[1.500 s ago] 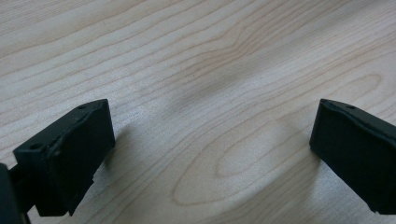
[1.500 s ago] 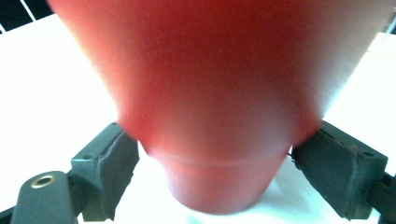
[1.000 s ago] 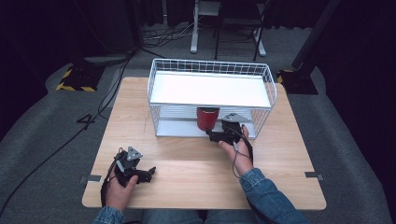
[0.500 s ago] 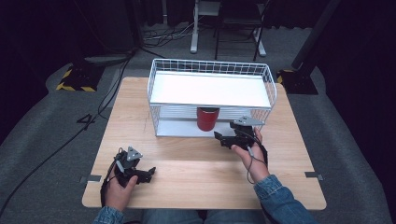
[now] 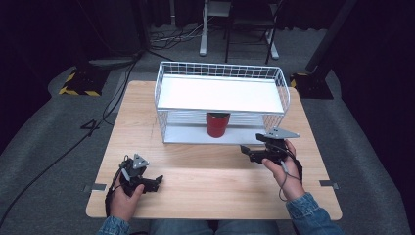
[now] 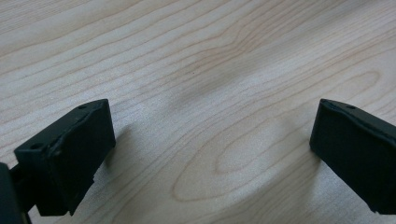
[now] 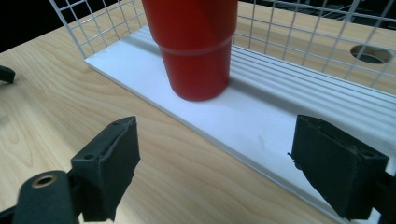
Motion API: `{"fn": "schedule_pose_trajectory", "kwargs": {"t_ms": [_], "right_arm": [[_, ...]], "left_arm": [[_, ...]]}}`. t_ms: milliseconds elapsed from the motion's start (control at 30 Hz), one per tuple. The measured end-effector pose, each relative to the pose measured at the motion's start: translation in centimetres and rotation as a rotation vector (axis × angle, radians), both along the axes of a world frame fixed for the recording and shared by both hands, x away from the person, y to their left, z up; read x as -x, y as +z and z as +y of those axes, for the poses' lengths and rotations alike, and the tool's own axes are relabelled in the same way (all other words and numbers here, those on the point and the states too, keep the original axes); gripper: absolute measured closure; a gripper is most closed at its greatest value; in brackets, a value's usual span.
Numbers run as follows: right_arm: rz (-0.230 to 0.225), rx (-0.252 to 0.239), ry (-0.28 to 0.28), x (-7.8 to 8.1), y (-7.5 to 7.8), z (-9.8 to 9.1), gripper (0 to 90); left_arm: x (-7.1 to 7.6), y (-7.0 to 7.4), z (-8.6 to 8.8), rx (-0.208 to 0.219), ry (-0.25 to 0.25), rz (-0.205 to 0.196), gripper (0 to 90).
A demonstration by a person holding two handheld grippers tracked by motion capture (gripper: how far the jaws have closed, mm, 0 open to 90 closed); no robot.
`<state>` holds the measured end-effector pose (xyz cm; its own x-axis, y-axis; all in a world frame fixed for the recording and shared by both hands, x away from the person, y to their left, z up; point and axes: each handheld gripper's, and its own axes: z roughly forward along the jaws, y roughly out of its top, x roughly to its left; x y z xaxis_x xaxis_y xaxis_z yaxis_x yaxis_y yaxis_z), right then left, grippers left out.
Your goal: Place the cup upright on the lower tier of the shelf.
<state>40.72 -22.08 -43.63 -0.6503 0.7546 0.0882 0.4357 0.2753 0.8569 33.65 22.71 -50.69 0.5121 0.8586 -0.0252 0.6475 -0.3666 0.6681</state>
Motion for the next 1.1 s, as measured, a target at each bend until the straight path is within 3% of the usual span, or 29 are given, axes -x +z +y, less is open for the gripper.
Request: {"fn": "schedule_pose_trajectory", "kwargs": {"t_ms": [200, 333, 633, 933, 1100], "right_arm": [[0.010, 0.014, 0.002, 1.0, 0.4, -2.1, 15.9], [0.030, 0.035, 0.033, 1.6, 0.7, -3.4, 16.3], [0.049, 0.047, -0.038, 3.0, 0.9, -6.4, 16.3], [0.083, 0.042, -0.098, 3.8, -0.3, -9.1, 16.6], [0.114, 0.063, -0.125, 4.1, -1.0, -10.7, 16.6]], "left_arm": [[0.0, 0.0, 0.0, 0.002, 0.002, 0.001, 0.3], [0.0, 0.0, 0.0, 0.000, -0.001, 0.001, 0.3], [-0.2, 0.0, -0.1, 0.002, 0.001, 0.005, 0.2], [-0.2, 0.0, -0.1, -0.001, 0.000, 0.003, 0.2], [-0.2, 0.0, -0.1, 0.000, 0.000, 0.001, 0.2]]}}
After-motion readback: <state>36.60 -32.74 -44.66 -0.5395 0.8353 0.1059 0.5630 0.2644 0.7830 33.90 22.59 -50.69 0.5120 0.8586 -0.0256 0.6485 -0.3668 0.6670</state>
